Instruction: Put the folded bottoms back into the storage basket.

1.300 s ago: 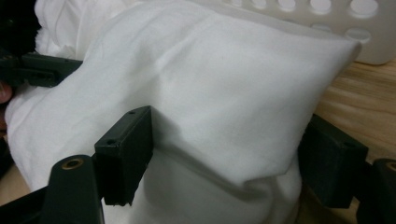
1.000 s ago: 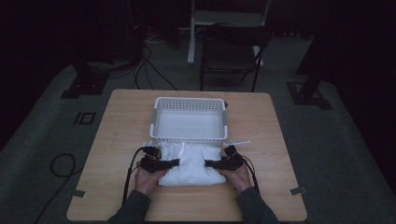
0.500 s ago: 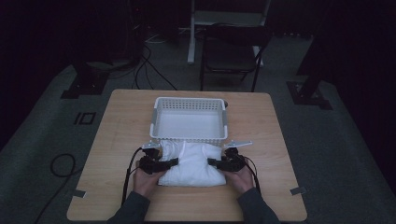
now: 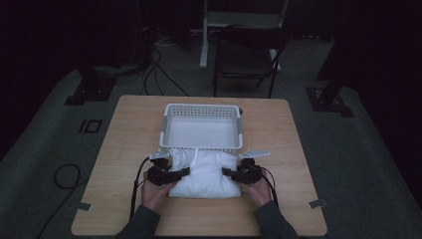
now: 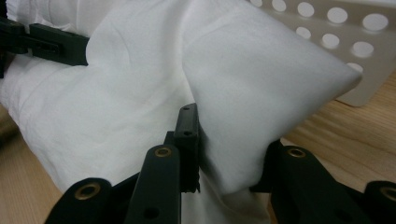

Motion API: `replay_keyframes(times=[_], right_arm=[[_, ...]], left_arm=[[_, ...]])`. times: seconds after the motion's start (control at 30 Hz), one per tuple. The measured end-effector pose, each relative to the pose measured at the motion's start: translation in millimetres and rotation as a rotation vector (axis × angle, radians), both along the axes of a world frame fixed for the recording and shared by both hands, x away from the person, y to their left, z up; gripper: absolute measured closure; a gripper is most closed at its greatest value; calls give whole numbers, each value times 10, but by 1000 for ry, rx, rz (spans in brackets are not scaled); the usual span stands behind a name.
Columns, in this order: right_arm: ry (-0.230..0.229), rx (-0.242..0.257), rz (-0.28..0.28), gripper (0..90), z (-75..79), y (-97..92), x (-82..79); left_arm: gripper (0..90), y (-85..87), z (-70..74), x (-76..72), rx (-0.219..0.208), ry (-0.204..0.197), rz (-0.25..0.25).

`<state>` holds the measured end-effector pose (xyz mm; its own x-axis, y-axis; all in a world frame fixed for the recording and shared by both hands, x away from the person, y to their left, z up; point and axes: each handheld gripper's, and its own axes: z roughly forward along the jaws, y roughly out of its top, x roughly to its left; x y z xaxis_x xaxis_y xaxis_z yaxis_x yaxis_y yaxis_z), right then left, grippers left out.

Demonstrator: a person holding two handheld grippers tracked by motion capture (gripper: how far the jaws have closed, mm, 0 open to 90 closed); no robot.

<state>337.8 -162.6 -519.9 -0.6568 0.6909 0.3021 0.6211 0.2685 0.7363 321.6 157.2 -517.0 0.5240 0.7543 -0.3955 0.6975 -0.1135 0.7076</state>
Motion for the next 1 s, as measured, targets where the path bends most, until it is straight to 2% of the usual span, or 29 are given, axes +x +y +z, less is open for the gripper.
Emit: replay_keyframes(times=[1.0], right_arm=[[-78, -3, -5, 715, 251, -17, -117]], left_arm=[[529, -14, 245, -88, -16, -56, 2]])
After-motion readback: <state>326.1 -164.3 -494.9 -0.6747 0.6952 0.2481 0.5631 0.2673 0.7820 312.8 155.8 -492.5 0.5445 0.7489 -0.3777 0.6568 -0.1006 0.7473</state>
